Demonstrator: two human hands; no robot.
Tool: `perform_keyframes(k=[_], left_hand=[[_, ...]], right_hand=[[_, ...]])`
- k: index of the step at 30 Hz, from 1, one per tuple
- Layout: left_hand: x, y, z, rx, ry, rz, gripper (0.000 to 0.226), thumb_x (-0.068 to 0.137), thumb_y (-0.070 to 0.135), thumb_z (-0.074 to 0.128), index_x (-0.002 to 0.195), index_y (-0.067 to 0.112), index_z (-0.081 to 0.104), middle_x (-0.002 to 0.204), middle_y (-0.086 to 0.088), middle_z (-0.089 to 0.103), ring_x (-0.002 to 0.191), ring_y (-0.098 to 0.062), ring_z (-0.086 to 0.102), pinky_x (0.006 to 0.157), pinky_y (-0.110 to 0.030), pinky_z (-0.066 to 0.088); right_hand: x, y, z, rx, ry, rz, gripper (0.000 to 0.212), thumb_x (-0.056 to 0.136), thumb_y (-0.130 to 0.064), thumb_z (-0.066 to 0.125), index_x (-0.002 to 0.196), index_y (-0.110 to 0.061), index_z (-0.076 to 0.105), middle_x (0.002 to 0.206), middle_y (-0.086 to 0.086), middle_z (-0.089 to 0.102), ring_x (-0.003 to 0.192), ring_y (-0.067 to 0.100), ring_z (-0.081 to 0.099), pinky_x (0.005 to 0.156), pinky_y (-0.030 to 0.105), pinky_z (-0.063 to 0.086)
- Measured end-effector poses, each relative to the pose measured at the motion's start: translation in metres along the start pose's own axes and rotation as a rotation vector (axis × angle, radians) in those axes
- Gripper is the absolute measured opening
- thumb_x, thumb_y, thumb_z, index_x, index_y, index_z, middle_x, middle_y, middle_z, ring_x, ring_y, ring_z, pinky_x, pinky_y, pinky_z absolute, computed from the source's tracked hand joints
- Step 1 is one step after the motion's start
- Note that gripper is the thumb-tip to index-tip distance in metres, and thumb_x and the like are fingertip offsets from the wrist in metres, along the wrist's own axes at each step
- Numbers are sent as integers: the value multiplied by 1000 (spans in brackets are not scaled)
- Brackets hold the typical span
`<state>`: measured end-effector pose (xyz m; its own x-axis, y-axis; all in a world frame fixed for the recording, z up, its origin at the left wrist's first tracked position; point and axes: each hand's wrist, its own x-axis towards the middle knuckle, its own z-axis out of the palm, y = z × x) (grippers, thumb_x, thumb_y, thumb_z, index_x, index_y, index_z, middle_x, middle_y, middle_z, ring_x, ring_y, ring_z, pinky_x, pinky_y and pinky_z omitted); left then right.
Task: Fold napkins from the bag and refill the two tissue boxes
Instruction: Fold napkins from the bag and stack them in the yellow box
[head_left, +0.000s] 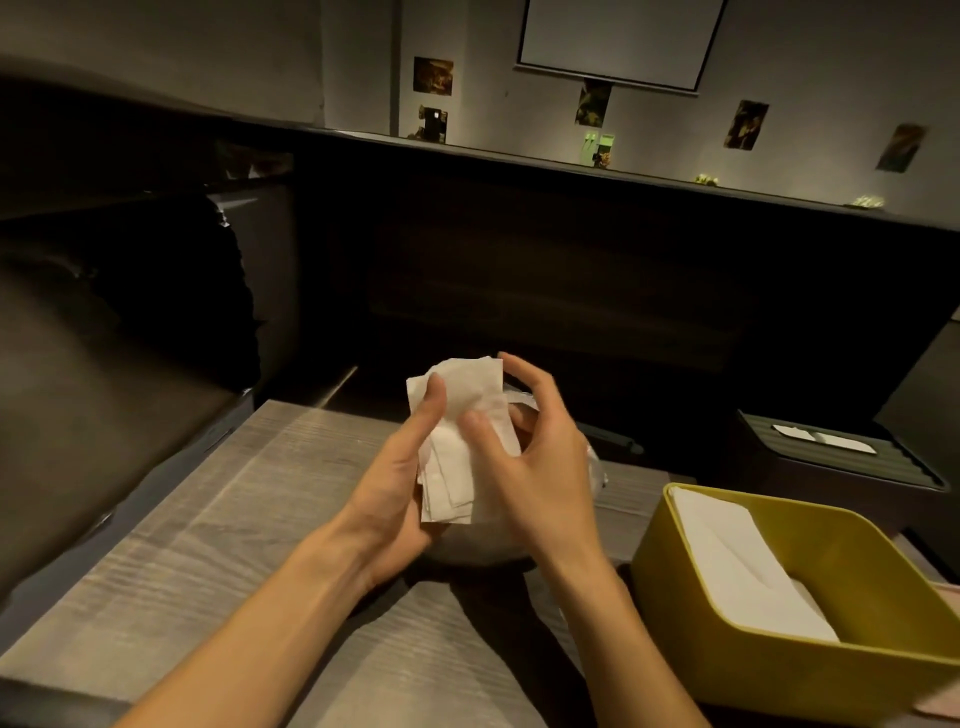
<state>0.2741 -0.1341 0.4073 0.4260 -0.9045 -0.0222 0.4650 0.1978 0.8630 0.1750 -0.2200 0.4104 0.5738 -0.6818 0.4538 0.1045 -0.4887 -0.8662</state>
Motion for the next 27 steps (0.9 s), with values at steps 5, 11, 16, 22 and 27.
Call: perform_keyframes(k=[5, 11, 16, 22, 27], left_hand=[[4, -3, -6, -42, 35, -43, 51, 102, 50, 49, 140, 19, 58, 126, -17, 72, 118, -34, 69, 104, -54, 50], [8, -2, -18, -237, -52, -105, 60, 104, 57, 45, 145, 15, 55, 141, -24, 61, 132, -42, 58, 110, -57, 44], [5, 3, -16, -292, -68, -89, 61, 105, 57, 39, 139, 13, 64, 139, -21, 62, 118, -34, 68, 87, -45, 61], [4, 0, -10, -245, 34, -10, 52, 104, 49, 45, 128, 11, 72, 132, -19, 68, 124, -34, 66, 114, -54, 40], [4, 0, -7, -238, 23, -16, 51, 104, 48, 45, 135, 11, 63, 130, -18, 70, 121, -33, 68, 109, -53, 44]], right_hand=[[3, -1, -9, 60, -31, 94, 42, 107, -12, 50, 142, -35, 55, 99, -24, 73, 93, 9, 72, 75, 37, 63], [4, -2, -14, 198, -118, 139, 40, 103, -5, 58, 133, -31, 60, 123, -12, 69, 109, 13, 72, 73, 35, 65], [2, -9, -17, 347, -228, 161, 40, 101, -4, 61, 133, -27, 55, 118, -4, 74, 84, 20, 77, 52, 26, 59], [0, 9, 0, -291, -38, -113, 56, 90, -27, 82, 136, -36, 53, 123, -23, 58, 108, -7, 58, 85, 16, 55], [-1, 13, -1, -400, -20, -87, 58, 88, -43, 79, 138, -42, 49, 121, -27, 60, 104, -16, 54, 87, 15, 50]])
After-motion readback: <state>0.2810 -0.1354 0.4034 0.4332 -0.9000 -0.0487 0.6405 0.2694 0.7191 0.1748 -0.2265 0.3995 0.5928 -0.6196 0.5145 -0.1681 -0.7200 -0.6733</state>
